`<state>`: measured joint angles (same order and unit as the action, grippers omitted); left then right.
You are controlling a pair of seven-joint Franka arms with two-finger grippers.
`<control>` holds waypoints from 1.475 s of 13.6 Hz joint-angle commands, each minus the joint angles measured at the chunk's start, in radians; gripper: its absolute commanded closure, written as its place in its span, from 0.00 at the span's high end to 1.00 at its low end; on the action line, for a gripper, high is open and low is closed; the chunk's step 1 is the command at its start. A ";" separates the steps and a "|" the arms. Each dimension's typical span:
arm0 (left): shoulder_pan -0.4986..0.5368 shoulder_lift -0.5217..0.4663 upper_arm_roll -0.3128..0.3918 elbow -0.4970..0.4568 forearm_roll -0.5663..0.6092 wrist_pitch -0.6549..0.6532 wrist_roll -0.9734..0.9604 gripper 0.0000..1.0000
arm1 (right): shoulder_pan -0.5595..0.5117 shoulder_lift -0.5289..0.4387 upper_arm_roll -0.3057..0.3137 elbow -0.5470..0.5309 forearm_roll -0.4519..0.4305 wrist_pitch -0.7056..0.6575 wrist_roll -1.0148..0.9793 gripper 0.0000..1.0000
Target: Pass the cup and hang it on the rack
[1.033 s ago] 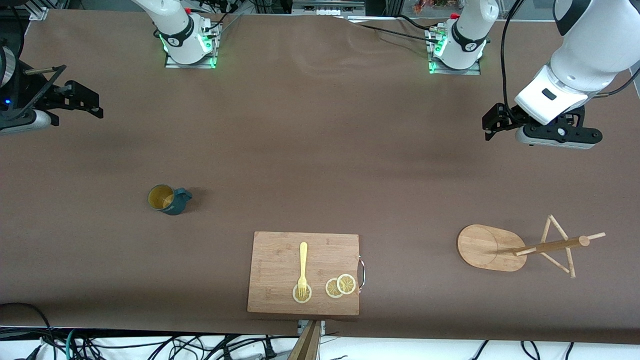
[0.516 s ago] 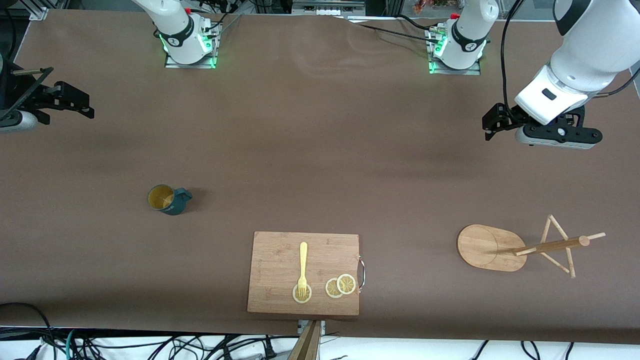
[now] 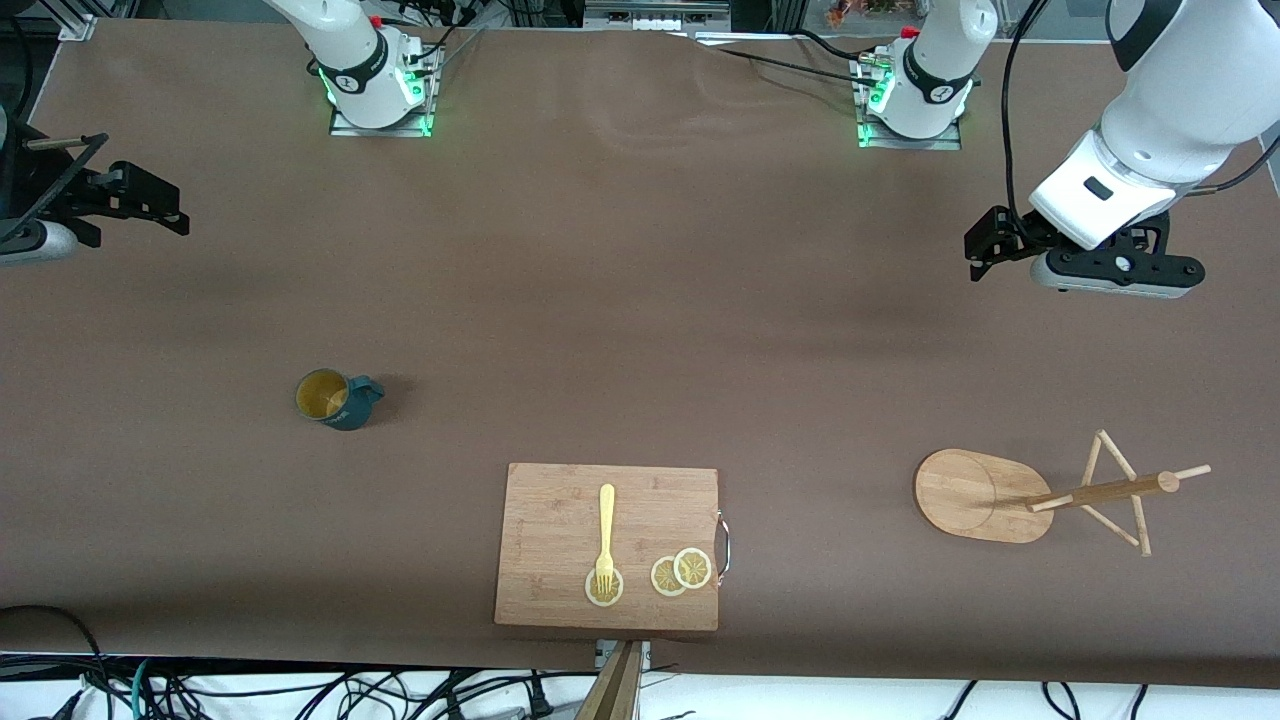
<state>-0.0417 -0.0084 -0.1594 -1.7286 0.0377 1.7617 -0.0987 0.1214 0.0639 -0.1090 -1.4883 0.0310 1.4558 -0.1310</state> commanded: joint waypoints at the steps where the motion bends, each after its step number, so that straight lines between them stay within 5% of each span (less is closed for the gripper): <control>1: 0.000 0.005 0.000 0.024 -0.015 -0.016 -0.006 1.00 | -0.006 0.004 0.003 0.022 -0.011 -0.026 -0.012 0.99; 12: 0.002 0.012 0.000 0.034 -0.013 -0.016 0.004 1.00 | -0.005 -0.012 0.005 -0.019 -0.022 -0.003 0.002 0.99; 17: 0.002 0.012 0.000 0.034 -0.013 -0.016 0.005 1.00 | -0.006 0.004 -0.012 -0.304 -0.026 0.341 0.002 0.99; 20: 0.002 0.012 0.000 0.034 -0.013 -0.016 0.005 1.00 | -0.006 0.107 -0.021 -0.398 -0.025 0.572 -0.001 0.99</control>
<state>-0.0416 -0.0073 -0.1591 -1.7230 0.0377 1.7617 -0.0986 0.1197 0.1225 -0.1314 -1.8375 0.0194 1.9223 -0.1300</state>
